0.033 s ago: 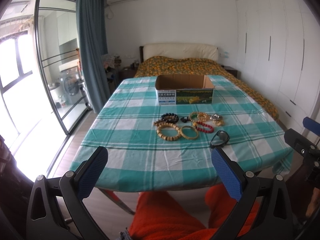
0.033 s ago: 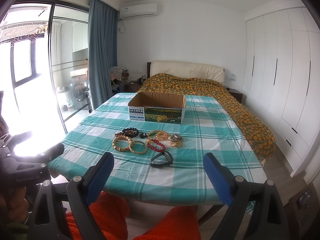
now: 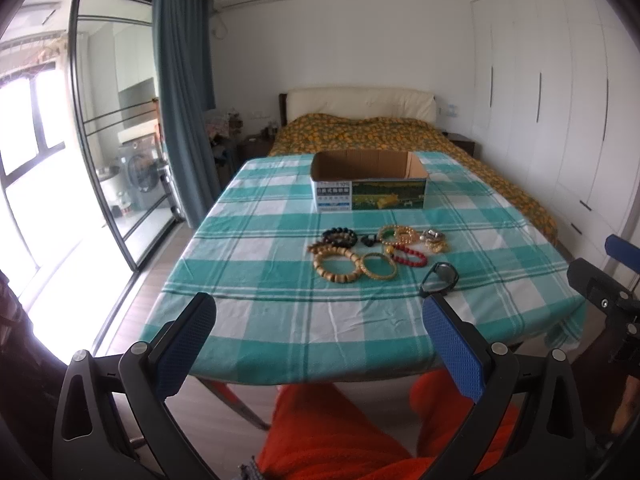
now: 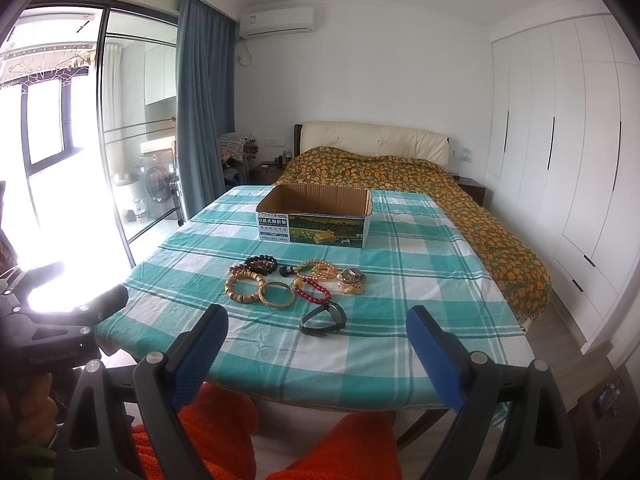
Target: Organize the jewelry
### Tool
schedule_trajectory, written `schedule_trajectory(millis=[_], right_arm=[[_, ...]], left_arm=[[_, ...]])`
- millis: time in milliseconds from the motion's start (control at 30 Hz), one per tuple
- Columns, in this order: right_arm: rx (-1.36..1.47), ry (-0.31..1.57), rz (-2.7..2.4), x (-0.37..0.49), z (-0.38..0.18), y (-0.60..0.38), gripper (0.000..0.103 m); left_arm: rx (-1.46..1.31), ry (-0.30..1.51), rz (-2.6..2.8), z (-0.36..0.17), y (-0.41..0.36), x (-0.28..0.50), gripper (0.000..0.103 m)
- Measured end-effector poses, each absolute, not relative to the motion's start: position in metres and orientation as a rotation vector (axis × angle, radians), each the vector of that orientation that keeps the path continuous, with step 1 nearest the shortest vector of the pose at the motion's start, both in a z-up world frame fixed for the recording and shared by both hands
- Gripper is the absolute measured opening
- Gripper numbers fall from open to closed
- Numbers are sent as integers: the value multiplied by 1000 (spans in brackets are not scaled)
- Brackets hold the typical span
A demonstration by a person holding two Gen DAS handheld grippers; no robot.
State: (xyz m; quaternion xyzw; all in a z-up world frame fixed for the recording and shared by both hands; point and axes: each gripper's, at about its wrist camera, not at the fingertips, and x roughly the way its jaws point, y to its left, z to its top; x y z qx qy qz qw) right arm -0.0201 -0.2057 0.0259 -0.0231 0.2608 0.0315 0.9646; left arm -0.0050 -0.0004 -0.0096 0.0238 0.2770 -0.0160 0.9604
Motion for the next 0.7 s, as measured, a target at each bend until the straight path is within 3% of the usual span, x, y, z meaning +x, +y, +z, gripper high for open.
schedule_trajectory(millis=[700], right_arm=[[-38, 530, 69, -19, 24, -207, 93]], left_arm=[[62, 588, -59, -5, -7, 0, 103]])
